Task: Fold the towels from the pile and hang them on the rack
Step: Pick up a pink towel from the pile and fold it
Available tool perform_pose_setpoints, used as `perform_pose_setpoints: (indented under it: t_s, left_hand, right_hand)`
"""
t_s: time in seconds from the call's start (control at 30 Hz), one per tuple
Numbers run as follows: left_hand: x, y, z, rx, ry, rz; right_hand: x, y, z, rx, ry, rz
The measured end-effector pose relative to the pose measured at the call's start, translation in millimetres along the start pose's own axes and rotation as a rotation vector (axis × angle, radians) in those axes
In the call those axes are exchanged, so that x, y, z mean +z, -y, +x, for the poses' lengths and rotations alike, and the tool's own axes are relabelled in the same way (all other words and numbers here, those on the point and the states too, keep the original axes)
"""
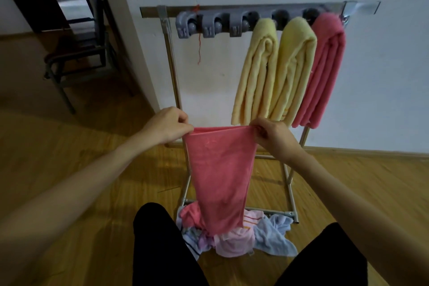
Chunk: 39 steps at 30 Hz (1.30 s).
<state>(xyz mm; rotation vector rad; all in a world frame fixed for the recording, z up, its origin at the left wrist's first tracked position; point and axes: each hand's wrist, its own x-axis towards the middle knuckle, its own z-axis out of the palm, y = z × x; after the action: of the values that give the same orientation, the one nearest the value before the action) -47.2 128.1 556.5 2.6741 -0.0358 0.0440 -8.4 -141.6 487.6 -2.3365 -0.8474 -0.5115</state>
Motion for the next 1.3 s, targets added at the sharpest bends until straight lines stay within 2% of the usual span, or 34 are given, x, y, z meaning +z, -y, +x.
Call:
perform_pose_setpoints:
  t_s: [0.13,0.23,0.3,0.4,0.53,0.6,0.73,0.83,0.97,1.07,1.13,1.2,1.3]
  left_hand:
    - [2,-5,0,0.054,0.018,0.025]
    - [5,-9,1,0.087,-0.012,-0.006]
    - [3,-12,1,0.129,0.021,-0.156]
    - [1,-16,-6,0.221,0.184,-0.367]
    - [1,-20,-13,0.403,0.311,-0.22]
    - [1,-20,-12,0.44,0.384,-0.118]
    - [4,-15,-9,0.386,0.46,0.007]
    - [11,-9,-6,0.297,0.475,0.004]
    - [22,-4,-2,0.155,0.414,-0.058]
    - [29,-3,-1,0.114,0.338,-0.073]
    - [33,-3,-1,0.114,0.313,-0.101]
    - [37,-4,-3,0.115,0.3,-0.146]
    - [40,-7,-9,0.106,0.258,-0.215]
  right_hand:
    - [10,3,6,0.137,-0.169,-0.013]
    - [12,9,12,0.175,-0.263,0.07]
    - [13,12,17,0.198,-0.273,0.134]
    - [16,16,21,0.267,-0.29,0.259]
    - [18,20,23,0.24,-0.265,0.319]
    - [20,21,23,0.228,-0.228,0.33]
    - [24,19,21,0.232,-0.172,0.347]
    - [27,21,18,0.21,-0.147,0.361]
    - [34,26,7,0.045,-0.057,0.271]
    - [39,31,-1,-0.082,0.087,0.121]
    - [41,35,-5,-0.159,0.121,0.059]
    - [42,41,-8,-0.187,0.126,0.091]
    - [44,47,-10,-0.117,0.092,0.234]
